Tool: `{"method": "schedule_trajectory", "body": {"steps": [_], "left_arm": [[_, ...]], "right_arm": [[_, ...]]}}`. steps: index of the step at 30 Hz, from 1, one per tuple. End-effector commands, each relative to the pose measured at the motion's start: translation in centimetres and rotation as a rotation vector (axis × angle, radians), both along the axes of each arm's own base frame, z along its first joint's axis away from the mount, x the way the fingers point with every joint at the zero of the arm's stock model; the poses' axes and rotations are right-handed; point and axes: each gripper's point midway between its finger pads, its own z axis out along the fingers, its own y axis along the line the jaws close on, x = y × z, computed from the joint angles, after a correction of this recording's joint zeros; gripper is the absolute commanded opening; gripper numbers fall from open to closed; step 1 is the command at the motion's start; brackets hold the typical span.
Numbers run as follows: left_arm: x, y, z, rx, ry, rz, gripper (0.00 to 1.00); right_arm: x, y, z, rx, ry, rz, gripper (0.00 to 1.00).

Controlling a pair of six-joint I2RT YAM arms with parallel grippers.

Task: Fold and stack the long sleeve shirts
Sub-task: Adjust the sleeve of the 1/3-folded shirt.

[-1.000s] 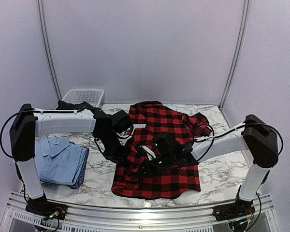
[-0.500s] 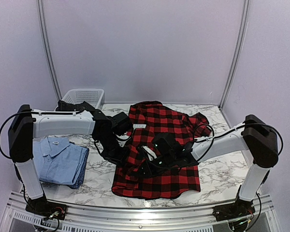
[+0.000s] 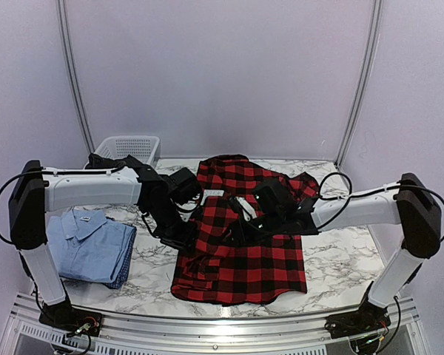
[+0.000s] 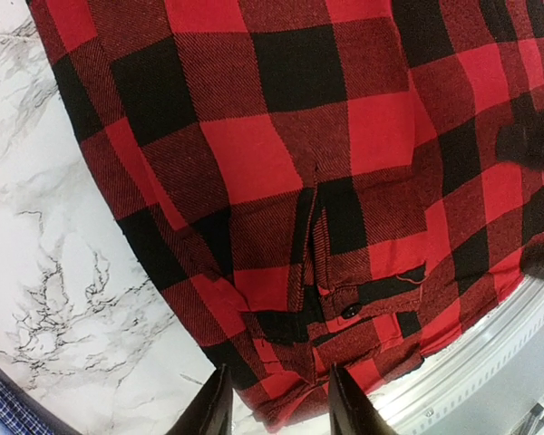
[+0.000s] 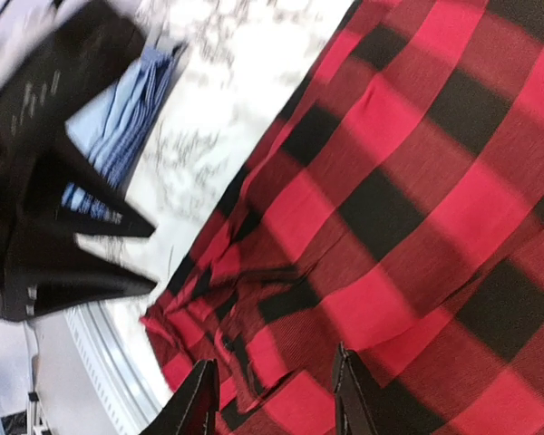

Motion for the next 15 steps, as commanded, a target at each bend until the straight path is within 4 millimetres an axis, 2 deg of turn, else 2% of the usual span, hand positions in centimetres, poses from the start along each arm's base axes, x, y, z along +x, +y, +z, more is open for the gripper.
{"method": "schedule_trajectory", "body": {"steps": [1,4,9,12,15], "left_arm": [[1.3,-0.2,1.8,-0.05,-0.063,0.042,0.36],[2.4,0.0,1.6,-0.078,-0.078,0.093,0.34],[4.7,0.8,2.1,-0.131,-0.128,0.181,0.32],[5.6,1.4,2.3,-0.175,-0.148,0.227,0.31],[6.1,1.4,2.1,-0.213,-0.157,0.241,0.31]], "right_arm": [[5.8,-0.1,3.7,0.052,-0.14,-0.073,0.39],[10.2,1.0,5.7,0.104,-0.216,-0.11,0.38],[15.9,2.4,5.7,0.173,-0.247,-0.161,0.38],[18.5,3.7,5.1,0.235,-0.247,-0.175,0.37],[21.0,4.8,3.6,0.277,-0.226,-0.199,0.36]]}}
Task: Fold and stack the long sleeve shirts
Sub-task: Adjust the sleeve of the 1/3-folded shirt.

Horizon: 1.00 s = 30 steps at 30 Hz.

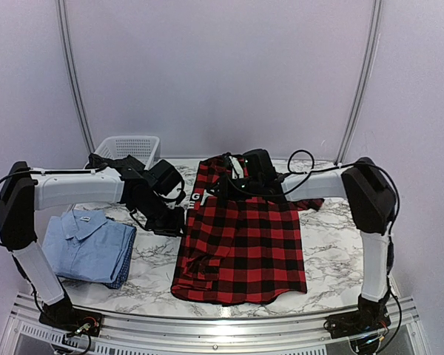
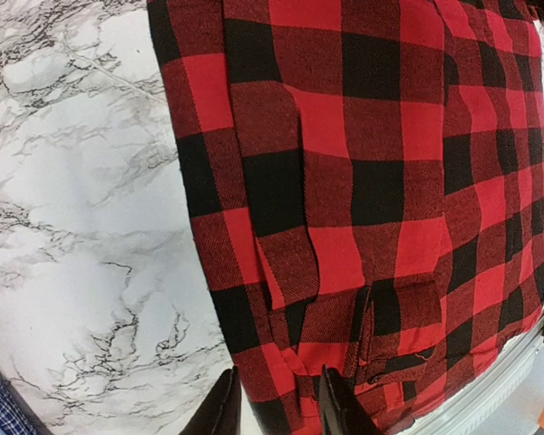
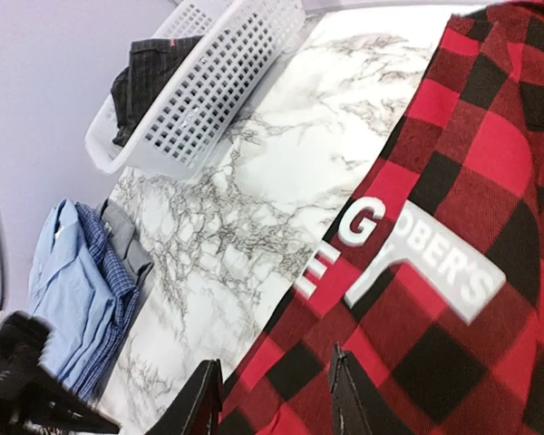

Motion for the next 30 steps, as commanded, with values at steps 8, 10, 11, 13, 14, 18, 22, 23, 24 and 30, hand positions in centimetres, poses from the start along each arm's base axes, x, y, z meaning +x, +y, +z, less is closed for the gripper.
{"method": "schedule_trajectory", "body": {"steps": [8,10,11,13,14,18,22,23,24,30], "left_arm": [[2.0,-2.1,0.8,-0.142,-0.098,-0.018,0.3],[1.8,-2.8,0.7,-0.176,-0.086,-0.038,0.28],[1.6,-3.3,0.8,-0.2,-0.08,-0.052,0.27],[1.3,-4.2,0.3,-0.228,-0.064,-0.074,0.24],[1.1,-4.5,-0.2,-0.232,-0.05,-0.084,0.24],[0.3,-5.4,-2.0,-0.235,0.002,-0.114,0.21],[-0.2,-5.5,-3.4,-0.227,0.032,-0.12,0.19],[-0.3,-5.5,-3.7,-0.228,0.04,-0.12,0.19],[-0.4,-5.5,-4.0,-0.226,0.048,-0.119,0.19],[-1.5,-5.1,-6.5,-0.21,0.11,-0.101,0.18]], "right_arm": [[10.8,1.9,-2.6,0.223,0.009,-0.121,0.33],[12.6,1.4,-3.7,0.229,0.026,-0.161,0.33],[13.3,1.0,-3.6,0.237,0.024,-0.182,0.33],[14.8,0.2,-4.2,0.246,0.031,-0.23,0.33],[15.4,-0.2,-4.5,0.249,0.037,-0.253,0.33],[17.2,-0.6,-5.9,0.266,0.071,-0.284,0.33],[18.1,-0.1,-7.1,0.243,0.091,-0.286,0.32],[18.3,-0.2,-7.3,0.229,0.091,-0.294,0.32],[18.5,-0.4,-7.4,0.215,0.088,-0.299,0.32],[19.3,-1.8,-7.5,0.17,0.078,-0.329,0.32]]}}
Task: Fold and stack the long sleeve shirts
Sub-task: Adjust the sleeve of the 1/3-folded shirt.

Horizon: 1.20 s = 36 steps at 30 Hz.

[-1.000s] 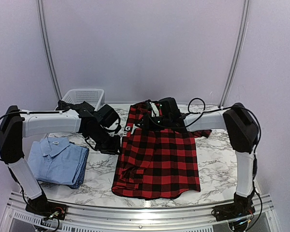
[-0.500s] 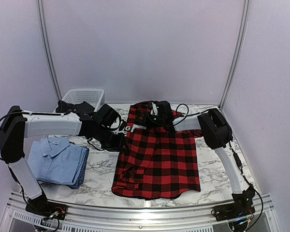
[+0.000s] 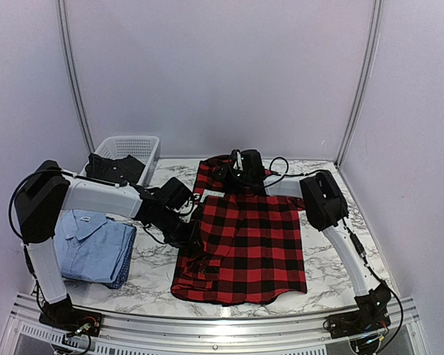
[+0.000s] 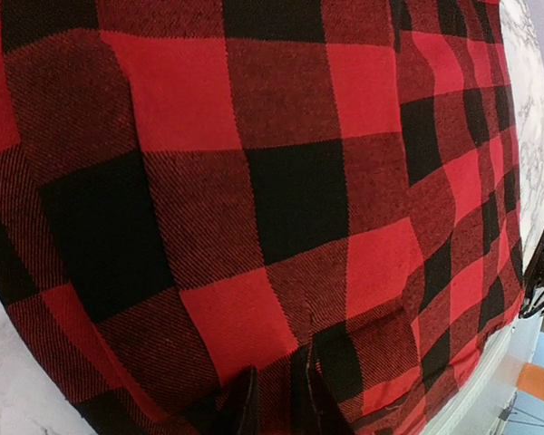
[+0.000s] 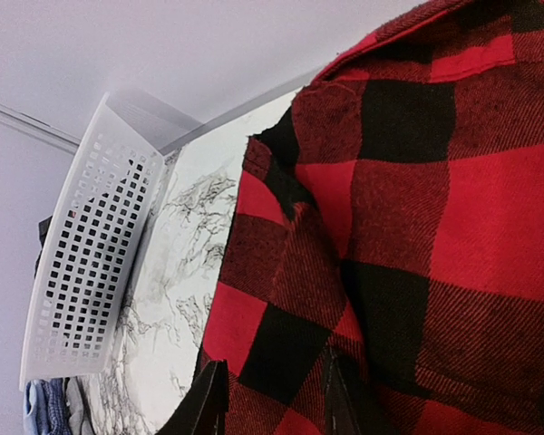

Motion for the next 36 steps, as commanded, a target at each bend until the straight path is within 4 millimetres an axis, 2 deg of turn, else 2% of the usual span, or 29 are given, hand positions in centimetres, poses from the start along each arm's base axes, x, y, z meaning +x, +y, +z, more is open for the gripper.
{"method": "schedule_trajectory", "body": {"steps": [1,5,10,16,20,25,30,36], "left_arm": [[-1.4,0.2,-2.4,0.007,0.055,-0.011,0.18],[-2.6,1.0,-3.5,0.033,0.078,-0.019,0.18],[-3.1,0.7,-2.6,0.014,0.071,-0.03,0.2],[-4.5,-2.1,1.3,-0.073,0.031,-0.099,0.25],[-5.4,-2.4,0.4,-0.059,0.06,-0.112,0.24],[-6.0,-1.1,-2.3,0.011,0.092,-0.091,0.23],[-5.8,-0.2,-4.3,0.067,0.103,-0.068,0.21],[-4.8,0.2,-4.3,0.067,0.105,-0.03,0.2]], "right_arm": [[1.0,-0.8,0.5,-0.032,-0.015,-0.018,0.32],[0.9,-0.4,-0.2,-0.048,-0.014,0.018,0.32],[1.0,-0.6,0.1,-0.048,-0.02,0.036,0.32],[1.3,-0.8,3.2,-0.046,-0.072,0.064,0.32],[0.8,-0.6,5.7,-0.035,-0.101,0.094,0.33],[-1.1,-0.4,8.3,-0.032,-0.119,0.131,0.33],[-4.6,-0.2,9.6,-0.035,-0.13,0.163,0.33],[-8.9,0.8,7.9,-0.061,-0.097,0.225,0.33]]}}
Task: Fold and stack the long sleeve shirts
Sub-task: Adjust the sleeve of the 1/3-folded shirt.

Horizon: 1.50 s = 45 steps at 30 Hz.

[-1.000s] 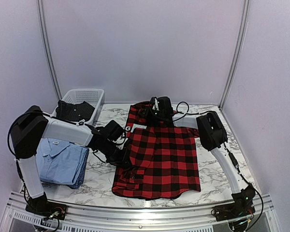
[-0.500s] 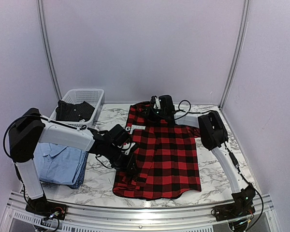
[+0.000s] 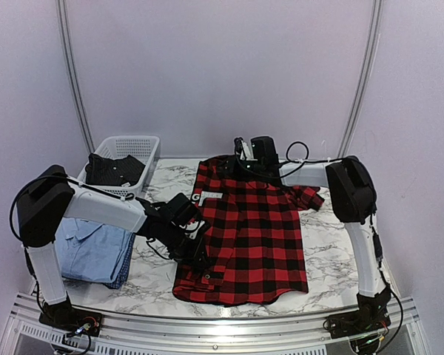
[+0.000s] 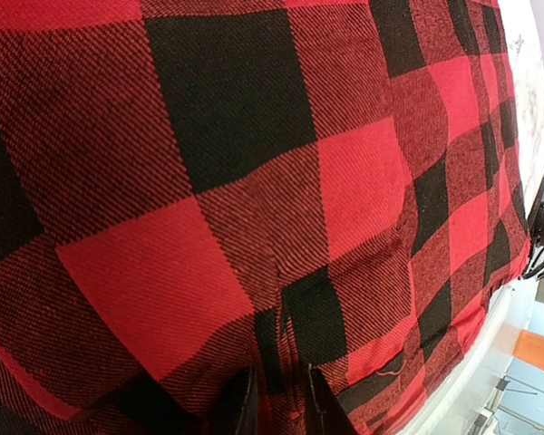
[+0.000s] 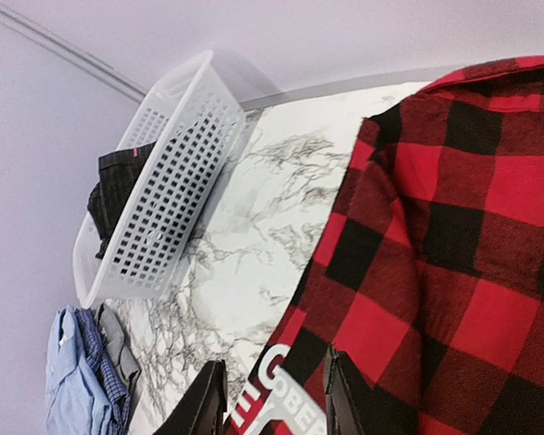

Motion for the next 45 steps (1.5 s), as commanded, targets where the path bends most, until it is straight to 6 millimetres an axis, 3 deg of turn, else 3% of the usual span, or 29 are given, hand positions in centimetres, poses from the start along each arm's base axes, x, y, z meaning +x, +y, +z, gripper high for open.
{"method": "schedule_trajectory", "body": {"steps": [1,4,8,15,19,23,29,37,41,45], "left_arm": [[-0.1,1.9,-2.2,0.087,0.033,0.037,0.2],[-0.3,2.2,-2.0,0.085,0.033,0.036,0.2],[-0.6,2.9,-2.1,0.099,0.032,0.041,0.2],[-1.0,4.2,-2.3,0.122,0.031,0.054,0.2],[-1.2,4.2,-2.3,0.12,0.034,0.044,0.2],[-1.5,4.5,-2.5,0.131,0.042,0.035,0.2],[-2.9,5.8,-2.7,0.142,0.066,0.024,0.2],[-4.9,7.0,-2.6,0.141,0.104,0.025,0.2],[-5.3,7.5,-2.5,0.141,0.107,0.036,0.2],[-5.3,7.6,-2.4,0.14,0.109,0.041,0.2]], "right_arm": [[-2.8,2.3,0.0,-0.005,-0.032,0.082,0.33],[-3.4,2.9,-1.1,-0.003,-0.008,0.097,0.33],[-2.5,4.0,-2.0,0.039,0.003,0.102,0.33],[-2.8,5.4,-5.7,0.056,0.065,0.096,0.32],[-3.4,5.0,-8.0,0.053,0.084,0.075,0.32],[-3.3,4.8,-9.0,0.034,0.082,0.072,0.32],[-4.0,5.9,-6.7,0.036,0.053,0.126,0.34],[-4.3,6.9,-2.1,0.077,0.006,0.15,0.35],[-5.9,7.6,0.3,0.102,-0.017,0.187,0.35],[-9.5,8.5,2.2,0.11,-0.033,0.246,0.35]]}}
